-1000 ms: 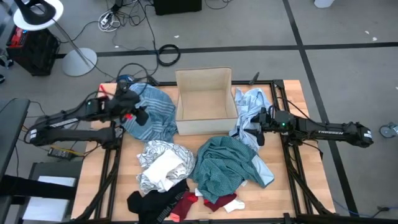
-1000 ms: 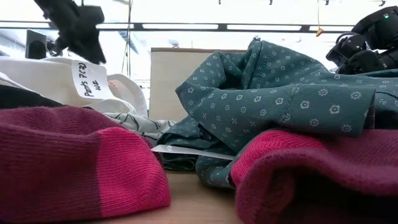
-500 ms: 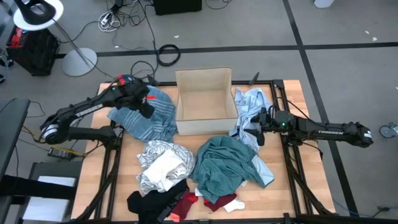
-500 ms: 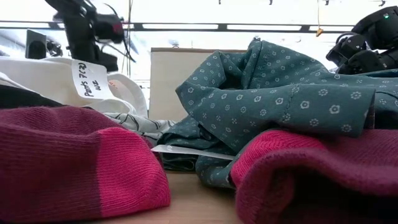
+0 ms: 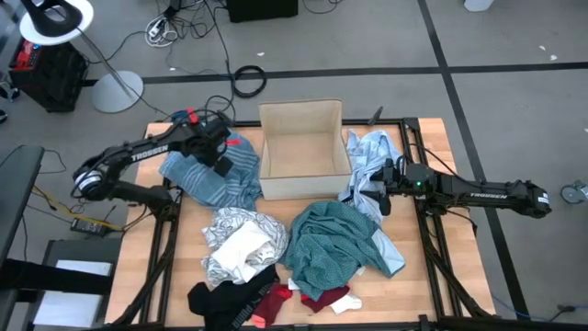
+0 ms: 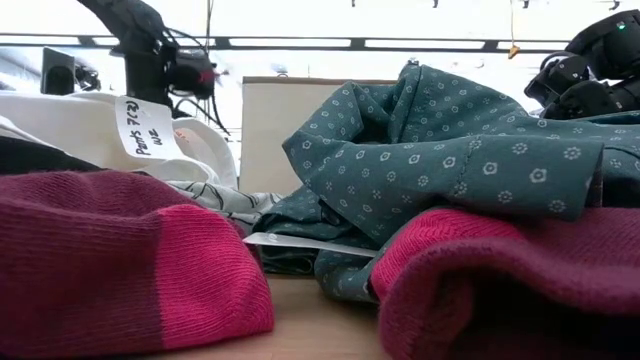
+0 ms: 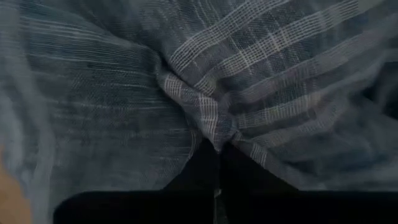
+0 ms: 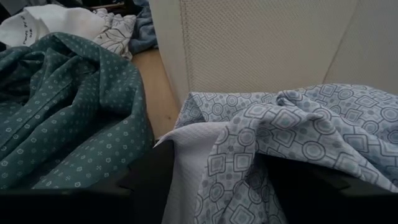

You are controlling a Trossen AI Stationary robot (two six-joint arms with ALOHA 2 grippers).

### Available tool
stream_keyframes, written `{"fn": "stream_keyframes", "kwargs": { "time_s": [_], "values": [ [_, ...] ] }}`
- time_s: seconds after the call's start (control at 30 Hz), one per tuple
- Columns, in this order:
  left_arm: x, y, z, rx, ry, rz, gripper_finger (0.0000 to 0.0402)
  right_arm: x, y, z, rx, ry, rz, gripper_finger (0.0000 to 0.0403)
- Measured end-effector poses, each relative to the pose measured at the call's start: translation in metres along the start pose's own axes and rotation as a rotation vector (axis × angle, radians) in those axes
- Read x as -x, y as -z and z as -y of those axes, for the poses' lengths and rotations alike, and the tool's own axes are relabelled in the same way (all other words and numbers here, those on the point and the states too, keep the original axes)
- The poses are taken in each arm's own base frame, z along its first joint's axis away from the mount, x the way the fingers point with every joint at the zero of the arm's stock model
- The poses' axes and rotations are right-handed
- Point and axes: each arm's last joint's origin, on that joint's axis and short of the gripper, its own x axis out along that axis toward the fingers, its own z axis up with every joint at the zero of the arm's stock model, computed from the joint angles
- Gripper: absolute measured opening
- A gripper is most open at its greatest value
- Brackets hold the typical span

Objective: Sort clothes
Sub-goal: Put the dark blue shirt into the laundry organizer

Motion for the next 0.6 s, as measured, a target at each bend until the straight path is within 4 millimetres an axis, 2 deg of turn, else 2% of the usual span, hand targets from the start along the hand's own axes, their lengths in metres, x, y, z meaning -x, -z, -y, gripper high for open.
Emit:
{"fn": "stream_keyframes", "kwargs": {
  "time_s": [0.17, 0.6],
  "values": [
    [0.038, 0.003, -0.008, 0.024, 0.032, 0.073, 0.0003, 0.0, 0.0, 0.0, 0.0, 0.0, 0.0, 0.0254],
    [0.173, 0.023, -0.023, 0.049, 0.285, 0.542, 0.0001, 0.0, -0.001, 0.0, 0.0, 0.0, 0.007, 0.0254]
  ]
}}
